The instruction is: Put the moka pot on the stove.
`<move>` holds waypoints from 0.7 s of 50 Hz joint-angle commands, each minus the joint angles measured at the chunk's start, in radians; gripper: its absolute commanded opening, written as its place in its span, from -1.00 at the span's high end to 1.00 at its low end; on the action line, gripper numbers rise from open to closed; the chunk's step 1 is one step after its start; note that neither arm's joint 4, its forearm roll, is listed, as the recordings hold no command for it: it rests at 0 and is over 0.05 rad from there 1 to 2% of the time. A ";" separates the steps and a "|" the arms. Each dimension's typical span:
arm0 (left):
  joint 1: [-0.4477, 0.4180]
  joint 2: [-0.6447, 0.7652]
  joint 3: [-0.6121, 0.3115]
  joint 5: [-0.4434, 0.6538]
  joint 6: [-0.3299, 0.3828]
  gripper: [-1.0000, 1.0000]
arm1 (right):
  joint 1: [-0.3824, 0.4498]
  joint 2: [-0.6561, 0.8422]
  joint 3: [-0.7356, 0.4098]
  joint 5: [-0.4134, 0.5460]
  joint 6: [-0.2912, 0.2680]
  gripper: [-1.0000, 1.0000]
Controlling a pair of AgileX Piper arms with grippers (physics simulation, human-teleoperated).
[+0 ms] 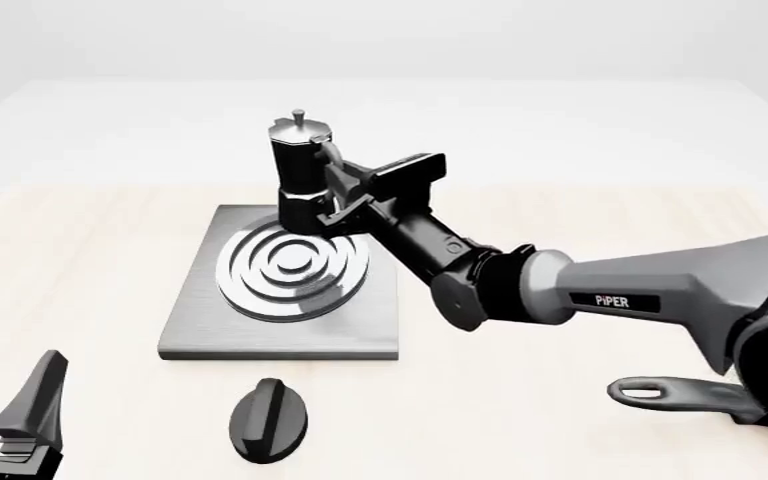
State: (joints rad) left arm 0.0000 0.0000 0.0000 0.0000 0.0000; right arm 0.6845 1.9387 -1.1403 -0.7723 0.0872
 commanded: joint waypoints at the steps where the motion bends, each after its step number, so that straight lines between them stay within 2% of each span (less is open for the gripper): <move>1: 0.000 0.000 0.000 0.000 0.000 -1.00 | 0.006 0.019 -0.025 -0.011 0.017 1.00; 35: 0.000 0.000 0.000 0.000 0.000 -1.00 | 0.016 0.090 -0.064 -0.026 0.042 1.00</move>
State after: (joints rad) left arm 0.0000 0.0000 0.0000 0.0000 0.0000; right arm 0.6970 2.0183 -1.1822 -0.7902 0.1168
